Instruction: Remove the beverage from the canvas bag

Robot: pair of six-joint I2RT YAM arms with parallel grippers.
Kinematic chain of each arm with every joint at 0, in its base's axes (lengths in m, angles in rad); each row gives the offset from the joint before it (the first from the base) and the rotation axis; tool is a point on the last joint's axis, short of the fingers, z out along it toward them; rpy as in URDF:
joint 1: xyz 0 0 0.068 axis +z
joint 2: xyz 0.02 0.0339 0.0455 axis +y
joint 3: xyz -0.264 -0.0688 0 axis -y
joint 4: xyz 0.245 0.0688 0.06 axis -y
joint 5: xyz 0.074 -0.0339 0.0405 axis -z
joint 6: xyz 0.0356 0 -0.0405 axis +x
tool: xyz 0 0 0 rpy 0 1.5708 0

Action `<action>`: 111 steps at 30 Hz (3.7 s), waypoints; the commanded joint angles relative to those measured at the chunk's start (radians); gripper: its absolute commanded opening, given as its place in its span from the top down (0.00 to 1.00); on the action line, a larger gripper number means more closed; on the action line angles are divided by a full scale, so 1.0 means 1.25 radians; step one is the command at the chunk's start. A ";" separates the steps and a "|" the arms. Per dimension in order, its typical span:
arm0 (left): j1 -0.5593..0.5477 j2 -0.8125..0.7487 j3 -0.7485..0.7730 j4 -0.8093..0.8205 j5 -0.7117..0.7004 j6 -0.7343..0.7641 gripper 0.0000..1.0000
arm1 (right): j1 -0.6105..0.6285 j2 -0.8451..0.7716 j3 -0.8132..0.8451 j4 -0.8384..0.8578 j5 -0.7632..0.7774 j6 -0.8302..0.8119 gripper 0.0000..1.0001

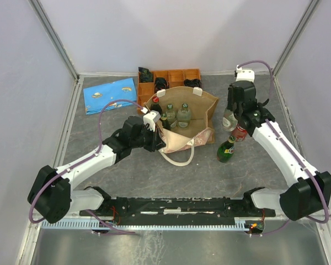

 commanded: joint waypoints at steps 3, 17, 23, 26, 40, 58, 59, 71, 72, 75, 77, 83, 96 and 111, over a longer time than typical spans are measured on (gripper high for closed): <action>-0.003 0.022 -0.008 -0.053 0.000 -0.026 0.97 | 0.001 0.000 -0.035 0.236 -0.065 0.004 1.00; -0.003 0.025 -0.005 -0.058 -0.007 -0.030 0.97 | 0.001 0.050 -0.232 0.508 -0.077 -0.040 1.00; -0.003 0.025 -0.003 -0.062 -0.011 -0.032 0.97 | 0.001 0.065 -0.276 0.581 -0.073 -0.048 1.00; -0.002 0.029 0.001 -0.062 -0.011 -0.034 0.97 | 0.001 0.054 -0.308 0.612 -0.076 -0.045 1.00; -0.004 0.049 0.011 -0.061 0.001 -0.029 0.97 | 0.008 0.003 -0.319 0.515 -0.092 -0.078 0.45; -0.003 0.013 0.004 -0.070 -0.010 -0.036 0.97 | 0.259 -0.055 0.108 0.214 0.020 -0.163 0.45; -0.003 0.010 0.003 -0.070 -0.011 -0.038 0.97 | 0.269 -0.040 0.136 0.188 0.011 -0.146 0.47; -0.003 -0.011 -0.016 -0.075 -0.020 -0.048 0.97 | 0.299 0.155 0.162 0.189 -0.104 -0.046 0.65; -0.003 -0.011 -0.016 -0.076 -0.021 -0.048 0.97 | 0.300 0.174 0.169 0.183 -0.115 -0.036 0.65; -0.003 -0.014 -0.017 -0.076 -0.025 -0.048 0.97 | 0.300 0.224 0.189 0.165 -0.139 -0.006 0.65; -0.003 -0.017 -0.017 -0.076 -0.027 -0.048 0.97 | 0.300 0.249 0.190 0.164 -0.147 0.009 0.65; -0.003 -0.022 -0.020 -0.077 -0.028 -0.048 0.97 | 0.299 0.306 0.192 0.171 -0.151 0.047 0.58; -0.003 -0.021 -0.023 -0.078 -0.025 -0.041 0.97 | 0.300 0.318 0.125 0.252 -0.068 0.052 0.44; -0.002 -0.016 -0.020 -0.078 -0.022 -0.037 0.97 | 0.299 0.366 0.114 0.248 0.012 0.061 0.44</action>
